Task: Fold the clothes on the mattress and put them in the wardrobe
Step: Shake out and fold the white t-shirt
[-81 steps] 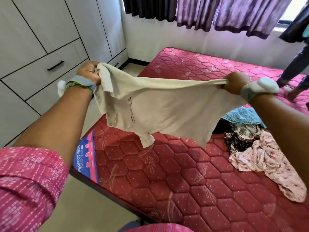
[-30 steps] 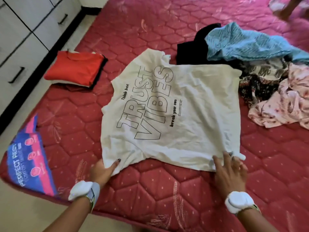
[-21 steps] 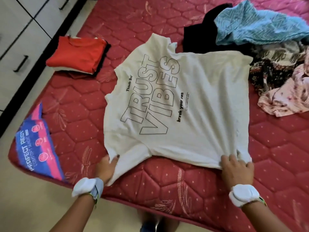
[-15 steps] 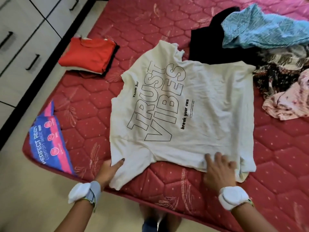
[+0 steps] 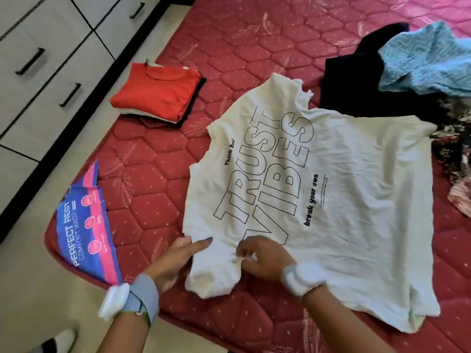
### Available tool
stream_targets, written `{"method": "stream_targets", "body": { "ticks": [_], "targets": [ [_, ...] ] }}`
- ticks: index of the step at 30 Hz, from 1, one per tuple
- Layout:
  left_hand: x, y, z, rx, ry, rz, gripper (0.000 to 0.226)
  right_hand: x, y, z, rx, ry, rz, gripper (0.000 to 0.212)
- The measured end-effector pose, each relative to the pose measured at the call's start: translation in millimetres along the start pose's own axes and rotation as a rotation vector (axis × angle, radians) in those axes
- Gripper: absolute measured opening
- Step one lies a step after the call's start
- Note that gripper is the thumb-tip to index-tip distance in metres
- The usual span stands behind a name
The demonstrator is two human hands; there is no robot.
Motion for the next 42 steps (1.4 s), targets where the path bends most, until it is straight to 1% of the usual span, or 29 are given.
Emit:
{"method": "stream_targets", "body": {
  "ticks": [1,2,3,4,5,6,7,8,10,11,13,14,16,18,20,21,22,24,27,29,31,32,33,34,35,37,38,40,42],
  "targets": [
    [2,-20,11,0.011,0.027,-0.03,0.036,-15,-5,15,0.032,0.093,0.148,0.037],
    [6,-41,25,0.034,0.052,-0.048,0.03,-32,-10,28,0.042,0.145,0.282,0.028],
    [12,-67,38,0.056,0.067,-0.052,0.026,-52,-20,41,0.078,0.151,0.447,0.013],
    [16,-92,55,0.085,0.068,-0.046,0.023,-72,-33,53,0.15,0.11,0.636,0.007],
    [20,-114,70,0.107,0.044,-0.059,0.025,-89,-48,61,0.258,0.033,0.82,0.01],
    [23,-137,94,0.143,-0.004,-0.079,0.03,-103,-67,72,0.393,-0.037,0.991,0.019],
    [21,-151,111,0.194,-0.091,-0.074,0.035,-112,-83,74,0.534,-0.083,1.069,0.028],
    [16,-158,126,0.272,-0.208,-0.012,0.036,-117,-95,73,0.645,-0.12,1.065,0.031],
    [-1,-158,146,0.447,-0.451,0.228,0.031,-121,-112,69,0.743,-0.173,1.0,0.035],
    [-7,-152,156,0.486,-0.5,0.378,0.028,-119,-116,70,0.746,-0.174,1.002,0.036],
    [-9,-130,167,0.502,-0.471,0.668,0.034,-116,-114,69,0.693,-0.195,0.969,0.036],
    [-8,-120,168,0.506,-0.477,0.787,0.04,-116,-116,69,0.659,-0.233,0.891,0.036],
    [-8,-106,165,0.536,-0.599,0.943,0.048,-114,-120,71,0.641,-0.279,0.645,0.043],
    [-9,-98,163,0.523,-0.694,1.011,0.047,-107,-122,72,0.711,-0.296,0.32,0.047],
    [-10,-97,161,0.56,-0.698,1.072,0.041,-104,-115,70,0.768,-0.341,0.078,0.033],
    [-10,-99,159,0.63,-0.684,1.11,0.039,-104,-112,70,0.773,-0.396,0.047,0.025],
    [-11,-102,156,0.723,-0.672,1.152,0.038,-103,-108,68,0.765,-0.455,0.067,0.025],
    [-20,-106,149,0.835,-0.713,1.207,0.035,-102,-108,66,0.755,-0.516,0.097,0.031],
    [-44,-97,151,0.798,-0.774,1.272,0.038,-98,-114,66,0.773,-0.422,-0.09,0.033],
    [-52,-86,150,0.777,-0.776,1.292,0.039,-95,-117,65,0.732,-0.427,-0.087,0.033],
    [-49,-83,146,0.743,-0.802,1.222,0.033,-97,-119,56,0.65,-0.532,0.016,0.03],
    [-43,-85,144,0.732,-0.83,1.186,0.031,-98,-118,49,0.58,-0.608,0.086,0.028],
    [-31,-87,141,0.758,-0.845,1.176,0.033,-99,-116,37,0.495,-0.674,0.098,0.029],
    [-13,-89,137,0.842,-0.824,1.186,0.035,-99,-113,23,0.425,-0.708,0.021,0.034],
    [10,-89,133,0.97,-0.755,1.201,0.037,-96,-112,8,0.392,-0.714,-0.128,0.041],
    [64,-85,129,1.201,-0.482,1.209,0.036,-85,-114,-21,0.415,-0.652,-0.408,0.05],
    [93,-81,127,1.257,-0.326,1.217,0.035,-77,-116,-36,0.43,-0.593,-0.487,0.052],
    [144,-71,126,1.285,-0.083,1.278,0.033,-63,-122,-64,0.445,-0.512,-0.564,0.05],
    [177,-60,127,1.258,0.039,1.396,0.037,-52,-134,-93,0.509,-0.46,-0.612,0.045]
  ]
}}
Point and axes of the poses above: each hand's wrist, its own z-axis towards the middle knuckle, its own x-axis out of the palm, y = z × x, the point moved 5 cm from there along z, towards the middle knuckle, and after that the axes turned 7 degrees about -z, right-handed, at the moved point
